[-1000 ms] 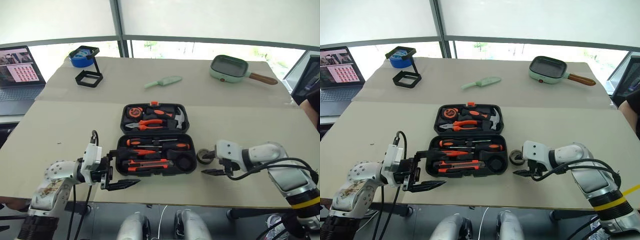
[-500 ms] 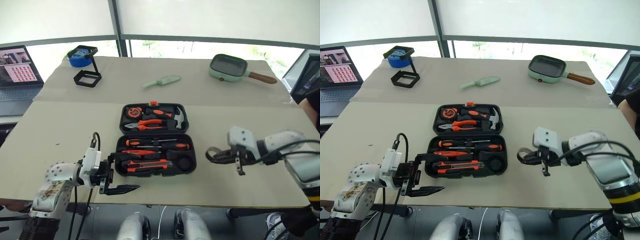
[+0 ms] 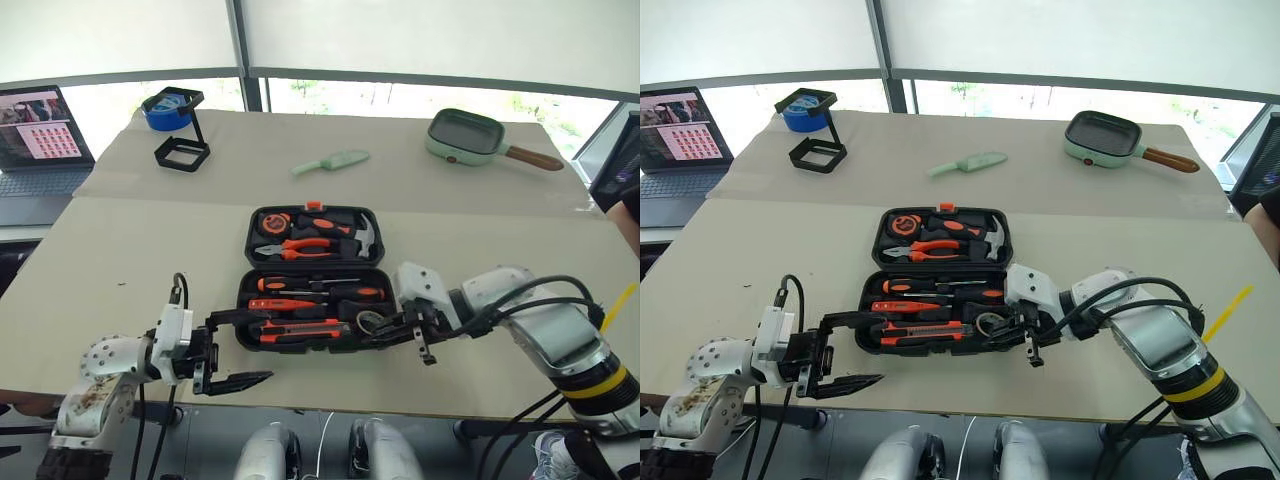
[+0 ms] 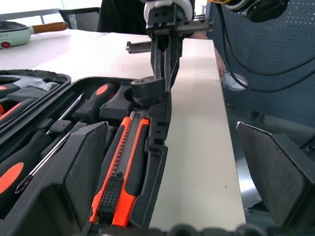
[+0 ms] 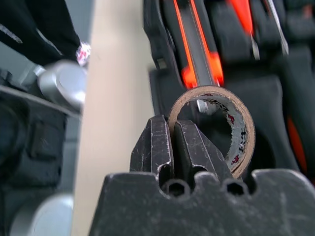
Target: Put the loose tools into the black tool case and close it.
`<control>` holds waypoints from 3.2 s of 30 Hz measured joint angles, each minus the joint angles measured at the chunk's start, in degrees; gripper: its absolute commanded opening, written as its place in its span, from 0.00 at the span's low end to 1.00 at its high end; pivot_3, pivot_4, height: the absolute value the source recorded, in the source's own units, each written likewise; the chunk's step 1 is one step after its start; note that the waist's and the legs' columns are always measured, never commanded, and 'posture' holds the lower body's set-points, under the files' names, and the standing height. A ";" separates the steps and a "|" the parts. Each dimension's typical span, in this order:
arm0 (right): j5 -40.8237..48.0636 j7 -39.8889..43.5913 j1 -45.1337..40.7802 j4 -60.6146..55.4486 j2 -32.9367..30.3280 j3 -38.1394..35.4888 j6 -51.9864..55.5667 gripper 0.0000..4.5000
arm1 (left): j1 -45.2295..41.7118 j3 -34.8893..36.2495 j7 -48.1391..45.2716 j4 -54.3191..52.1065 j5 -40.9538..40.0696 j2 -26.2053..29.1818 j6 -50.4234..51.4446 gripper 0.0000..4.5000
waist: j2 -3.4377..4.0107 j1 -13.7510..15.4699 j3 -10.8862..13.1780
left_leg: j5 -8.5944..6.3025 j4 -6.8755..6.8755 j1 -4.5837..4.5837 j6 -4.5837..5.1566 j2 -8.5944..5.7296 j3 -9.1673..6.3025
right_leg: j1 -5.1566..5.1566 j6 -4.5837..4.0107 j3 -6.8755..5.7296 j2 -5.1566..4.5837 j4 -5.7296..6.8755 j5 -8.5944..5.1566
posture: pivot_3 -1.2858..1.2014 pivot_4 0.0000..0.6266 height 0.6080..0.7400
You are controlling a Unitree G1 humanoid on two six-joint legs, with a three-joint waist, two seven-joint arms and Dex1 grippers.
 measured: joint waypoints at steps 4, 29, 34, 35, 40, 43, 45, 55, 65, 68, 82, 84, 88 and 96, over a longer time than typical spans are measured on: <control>-2.35 -0.38 -0.04 1.10 0.20 1.39 -2.15 0.01 | 1.12 0.00 1.01 -0.81 0.00 0.18 0.19 1.00 | 0.00 0.00 0.00 | 0.04 -0.02 -0.01 -0.06 0.03 0.04 | -0.10 0.24 0.01 0.02 0.06 -0.15 | 0.52 0.24 1.00; 15.96 1.71 2.00 9.18 1.57 -23.91 -1.56 1.00 | 0.18 15.07 34.19 1.26 1.25 6.20 30.09 0.88 | -0.32 0.30 0.15 | -0.04 -0.01 -0.13 0.18 0.08 -0.14 | -0.22 0.15 0.01 0.22 0.19 -0.07 | 0.52 0.24 1.00; 6.61 -6.34 1.29 21.72 4.68 -21.79 -8.46 0.77 | -6.40 13.63 37.92 2.40 1.37 6.11 35.10 0.53 | -0.36 0.05 0.15 | 0.24 -0.02 -0.15 -0.29 0.00 0.18 | -0.39 0.13 0.04 0.23 0.32 -0.03 | 0.52 0.24 1.00; 3.80 -6.67 0.12 26.07 5.53 -20.25 -12.41 0.66 | -8.58 12.44 38.72 3.79 2.27 5.56 35.28 0.42 | -0.36 -0.02 0.15 | 0.25 -0.02 -0.16 -0.31 0.01 0.25 | -0.42 -0.08 0.03 0.27 0.33 0.10 | 0.52 0.24 1.00; -5.09 -9.27 -3.93 37.85 10.74 -15.17 -25.11 0.33 | -16.23 6.22 40.94 9.19 5.91 2.59 35.26 0.09 | -0.39 -0.58 0.17 | 0.35 -0.04 -0.14 -0.45 0.01 0.35 | -0.45 -0.21 0.06 0.40 0.36 0.18 | 0.52 0.24 1.00; -7.86 -10.15 -5.82 41.62 14.19 -13.25 -30.44 0.08 | -18.45 3.73 40.72 12.15 7.73 1.96 35.27 0.00 | -0.39 -1.31 0.18 | 0.40 -0.09 -0.13 -0.54 0.05 0.35 | -0.49 -0.24 0.06 0.45 0.41 0.19 | 0.52 0.24 1.00; -8.88 -10.95 -7.11 43.79 15.22 -13.07 -32.57 0.00 | -19.36 2.96 39.72 12.79 7.71 1.95 36.19 0.00 | -0.38 -1.44 0.18 | 0.41 -0.09 -0.13 -0.54 0.05 0.36 | -0.49 -0.24 0.06 0.43 0.41 0.19 | 0.52 0.24 1.00; -10.37 -7.25 -6.87 42.98 16.72 -10.87 -34.83 0.00 | -26.11 -2.70 33.36 18.20 9.53 0.13 36.36 0.00 | -0.38 -1.36 0.18 | 0.41 -0.08 -0.10 -0.53 0.02 0.37 | -0.48 -0.25 0.07 0.39 0.44 0.19 | 0.52 0.24 1.00; -9.74 -7.58 4.95 25.69 12.54 -12.52 -23.90 0.00 | -26.83 -5.31 28.65 18.99 11.34 -0.25 35.96 0.00 | -0.38 -0.79 0.18 | 0.38 -0.08 -0.15 -0.47 -0.02 0.35 | -0.48 -0.23 0.05 0.36 0.38 0.18 | 0.52 0.24 1.00; -9.45 -8.40 6.48 23.76 11.89 -13.15 -22.72 0.00 | -26.37 -5.40 28.41 18.48 11.37 -0.58 35.90 0.00 | -0.38 -0.60 0.18 | 0.38 -0.05 -0.14 -0.47 -0.02 0.35 | -0.47 -0.21 0.06 0.34 0.40 0.17 | 0.52 0.24 1.00; 3.27 -11.68 0.65 12.25 1.62 -22.05 12.31 0.86 | -29.09 -1.07 20.41 19.03 3.99 13.82 55.82 0.97 | -0.41 -1.33 0.19 | 0.47 -0.05 -0.13 -0.61 0.13 0.18 | -0.53 -0.02 0.11 0.46 0.48 0.03 | 0.52 0.24 1.00; 3.89 -12.88 -2.46 11.03 0.16 -19.34 19.82 0.99 | -32.63 -0.87 21.10 20.35 2.95 14.04 61.65 1.00 | -0.39 -1.30 0.20 | 0.46 -0.02 -0.15 -0.57 0.08 0.18 | -0.54 -0.02 0.12 0.43 0.51 0.04 | 0.52 0.24 1.00; 4.58 -15.23 -13.34 11.15 1.18 -12.96 33.63 0.99 | -44.07 0.32 27.14 25.72 2.19 8.91 70.60 1.00 | -0.46 -0.87 0.19 | 0.56 0.11 -0.37 -0.34 -0.01 0.16 | -0.57 0.04 0.12 0.35 0.50 0.09 | 0.52 0.24 1.00; 4.72 -27.06 -24.77 27.23 14.64 -16.28 46.53 0.99 | -48.80 -2.82 34.08 32.05 4.87 1.85 73.11 1.00 | -0.49 -1.39 0.18 | 0.54 0.28 -0.69 -0.29 -0.11 0.22 | -0.75 -0.27 -0.05 0.39 0.52 0.39 | 0.52 0.24 1.00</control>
